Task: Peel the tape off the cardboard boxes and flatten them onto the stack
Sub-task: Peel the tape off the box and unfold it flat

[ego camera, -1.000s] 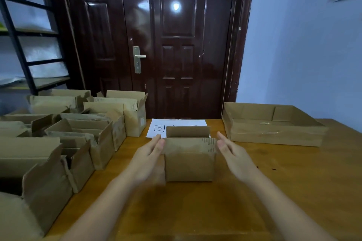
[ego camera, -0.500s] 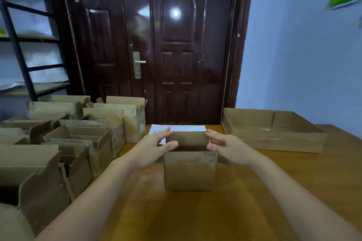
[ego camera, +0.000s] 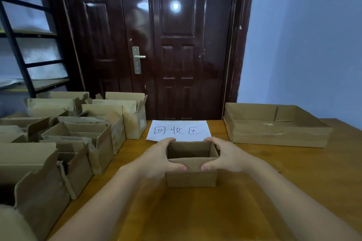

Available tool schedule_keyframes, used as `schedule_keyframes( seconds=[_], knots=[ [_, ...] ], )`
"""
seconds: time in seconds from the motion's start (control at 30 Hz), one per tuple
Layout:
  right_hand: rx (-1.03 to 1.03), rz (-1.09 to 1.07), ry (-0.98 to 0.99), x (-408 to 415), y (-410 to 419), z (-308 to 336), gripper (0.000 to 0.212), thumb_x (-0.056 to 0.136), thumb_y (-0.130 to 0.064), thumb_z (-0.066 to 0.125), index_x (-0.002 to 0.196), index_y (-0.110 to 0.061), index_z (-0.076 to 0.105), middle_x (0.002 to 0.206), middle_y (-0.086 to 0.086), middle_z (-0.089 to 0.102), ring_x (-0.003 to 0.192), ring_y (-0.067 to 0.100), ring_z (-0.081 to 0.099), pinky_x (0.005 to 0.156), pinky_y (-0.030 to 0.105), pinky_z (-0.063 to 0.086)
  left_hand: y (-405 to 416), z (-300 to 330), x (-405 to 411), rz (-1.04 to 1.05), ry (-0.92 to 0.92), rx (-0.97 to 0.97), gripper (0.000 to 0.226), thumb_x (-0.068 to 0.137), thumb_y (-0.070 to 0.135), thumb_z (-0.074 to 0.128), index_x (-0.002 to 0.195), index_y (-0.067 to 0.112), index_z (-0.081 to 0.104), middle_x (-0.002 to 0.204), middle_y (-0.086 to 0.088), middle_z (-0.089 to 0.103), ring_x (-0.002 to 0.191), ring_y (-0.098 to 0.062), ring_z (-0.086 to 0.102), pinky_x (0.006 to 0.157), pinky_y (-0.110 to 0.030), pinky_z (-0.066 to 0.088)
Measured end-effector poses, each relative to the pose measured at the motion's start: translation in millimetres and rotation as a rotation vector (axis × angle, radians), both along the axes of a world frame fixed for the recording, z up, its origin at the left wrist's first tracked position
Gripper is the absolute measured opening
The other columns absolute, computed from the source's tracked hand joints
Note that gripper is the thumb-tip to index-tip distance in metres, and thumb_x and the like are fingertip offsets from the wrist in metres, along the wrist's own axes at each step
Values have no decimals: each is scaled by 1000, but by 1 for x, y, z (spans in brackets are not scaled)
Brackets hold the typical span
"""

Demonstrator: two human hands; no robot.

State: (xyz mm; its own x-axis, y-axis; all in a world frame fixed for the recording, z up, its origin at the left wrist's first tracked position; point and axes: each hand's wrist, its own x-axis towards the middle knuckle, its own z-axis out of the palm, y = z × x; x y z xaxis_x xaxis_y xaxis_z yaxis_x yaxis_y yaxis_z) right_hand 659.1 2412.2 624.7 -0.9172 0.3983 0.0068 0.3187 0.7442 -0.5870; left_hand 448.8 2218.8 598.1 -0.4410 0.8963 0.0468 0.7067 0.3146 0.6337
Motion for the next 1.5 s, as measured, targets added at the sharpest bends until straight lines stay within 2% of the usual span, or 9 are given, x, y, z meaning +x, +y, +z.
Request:
schedule_keyframes(
  seconds=[0.23, 0.33, 0.43, 0.57, 0.73, 0.93, 1.17, 1.3, 1.5],
  knots=[
    [10, -3, 0, 1, -2, -1, 120, 64, -79, 75, 160, -36, 19, 163, -15, 26, 146, 10, 30, 107, 22, 32, 0, 4, 3, 18, -29, 50, 122, 45, 94, 75, 149, 55, 26, 126, 44, 33, 108, 9, 47, 76, -5, 42],
    [-2, -27, 51, 4, -6, 0, 120, 69, -78, 73, 162, -32, 13, 163, -10, 29, 140, 6, 36, 105, 20, 37, 0, 8, 7, 33, 14, 72, 114, 46, 98, 69, 145, 64, 25, 143, 40, 33, 133, 0, 41, 94, -16, 47],
    [18, -76, 124, 10, -12, -3, 116, 72, -80, 65, 161, -31, 11, 161, -13, 30, 143, 12, 37, 105, 20, 38, -3, 3, 12, 195, 122, 139, 133, 46, 103, 57, 160, 44, 19, 168, 20, 17, 153, -11, 24, 116, -39, 36],
    [-14, -205, 233, 21, -10, -14, 125, 68, -85, 61, 162, -32, -1, 169, -10, 9, 153, 17, 20, 117, 36, 30, -20, -10, 11, 322, -20, 279, 142, 43, 105, 57, 162, 44, 11, 169, 15, 20, 152, -15, 28, 117, -50, 40],
    [-94, -377, 189, 40, -5, -35, 126, 61, -91, 54, 162, -35, 1, 168, -2, 17, 151, 26, 28, 115, 44, 36, -40, -36, 18, 179, -198, 256, 117, 54, 89, 74, 153, 57, 22, 148, 29, 42, 132, -3, 45, 97, -14, 42],
    [-125, -193, 143, 30, -30, -59, 77, 86, -61, 68, 150, -42, 31, 148, -23, 41, 143, 11, 40, 107, 16, 37, -28, -51, 35, 64, -134, 94, 96, 79, 59, 81, 152, 42, 22, 138, 25, 41, 126, 1, 45, 96, -11, 41],
    [-59, -198, 294, 21, -43, -46, 95, 88, -20, 77, 150, -47, 9, 145, -21, 38, 136, 2, 39, 111, 23, 38, -28, -34, 33, 215, 209, 60, 96, 95, 39, 70, 163, 37, 3, 155, 9, 31, 125, -4, 51, 89, -10, 29],
    [-99, -132, 390, 26, -45, -36, 94, 92, -29, 73, 159, -46, 9, 149, -27, 38, 137, 0, 41, 113, 31, 41, -39, -18, 28, 156, 144, 125, 90, 93, 58, 64, 161, 45, 6, 117, 40, 22, 89, 24, 45, 69, -5, 40],
    [-160, -286, 616, 24, -61, -18, 45, 83, -64, 60, 121, -55, 38, 118, -23, 60, 107, -14, 59, 75, 5, 50, -45, 8, 42, 118, -93, 406, 77, 79, 82, 62, 145, 54, 34, 131, 46, 39, 123, 14, 47, 106, -28, 48]
  ],
)
